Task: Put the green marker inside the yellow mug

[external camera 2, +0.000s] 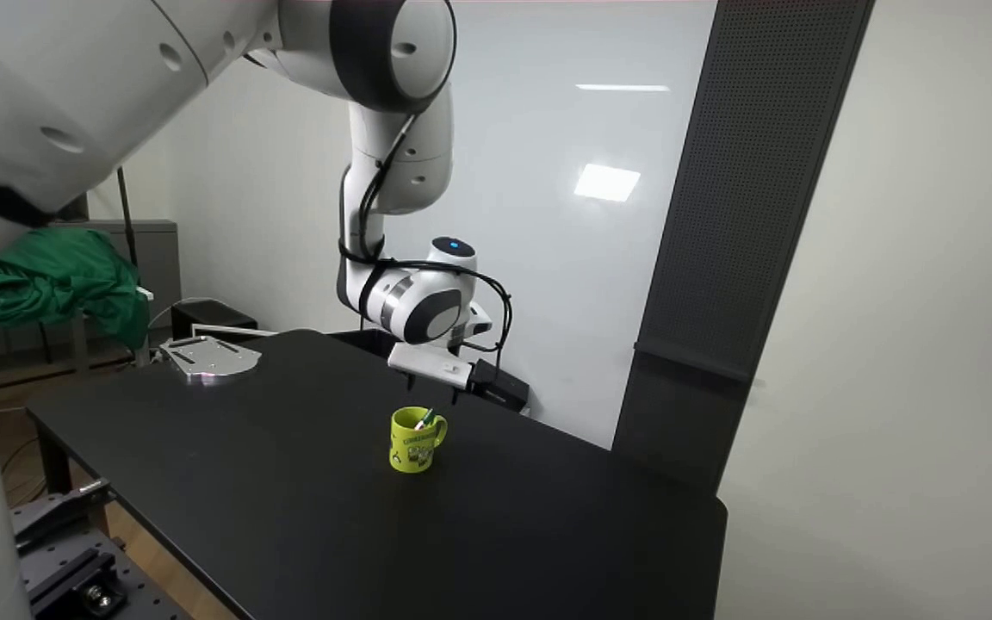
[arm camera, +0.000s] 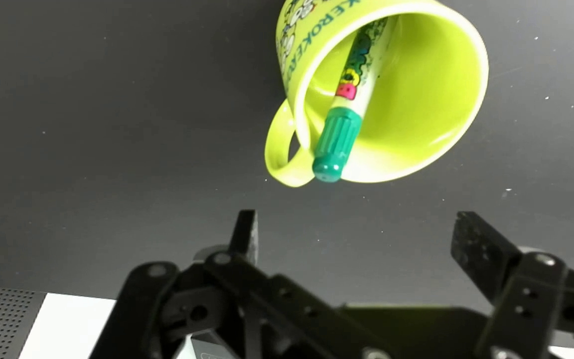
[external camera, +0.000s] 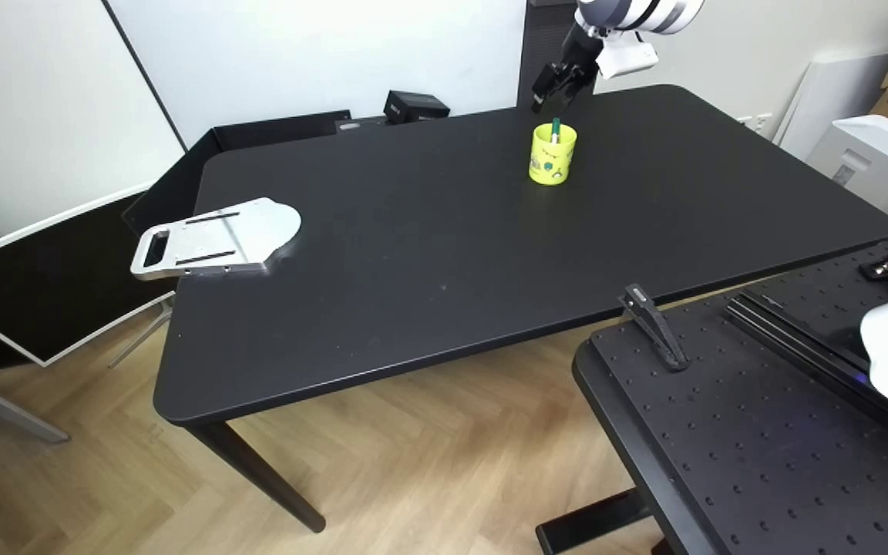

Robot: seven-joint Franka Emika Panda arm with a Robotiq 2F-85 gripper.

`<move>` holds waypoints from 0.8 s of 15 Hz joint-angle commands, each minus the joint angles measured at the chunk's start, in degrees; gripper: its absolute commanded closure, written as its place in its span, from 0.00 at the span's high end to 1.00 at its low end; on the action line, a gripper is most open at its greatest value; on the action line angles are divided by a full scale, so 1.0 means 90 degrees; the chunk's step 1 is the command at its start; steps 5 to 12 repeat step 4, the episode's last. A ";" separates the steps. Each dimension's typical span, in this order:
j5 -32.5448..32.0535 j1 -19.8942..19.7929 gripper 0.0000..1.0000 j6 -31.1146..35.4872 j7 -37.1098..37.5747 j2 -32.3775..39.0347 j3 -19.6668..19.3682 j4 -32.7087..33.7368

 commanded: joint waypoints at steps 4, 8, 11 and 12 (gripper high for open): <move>-0.0130 -0.0010 1.00 -0.0016 0.0080 0.0033 0.0008 0.0012; -0.0130 -0.0010 1.00 -0.0016 0.0080 0.0033 0.0008 0.0012; -0.0130 -0.0010 1.00 -0.0016 0.0080 0.0033 0.0008 0.0012; -0.0130 -0.0010 1.00 -0.0016 0.0080 0.0033 0.0008 0.0012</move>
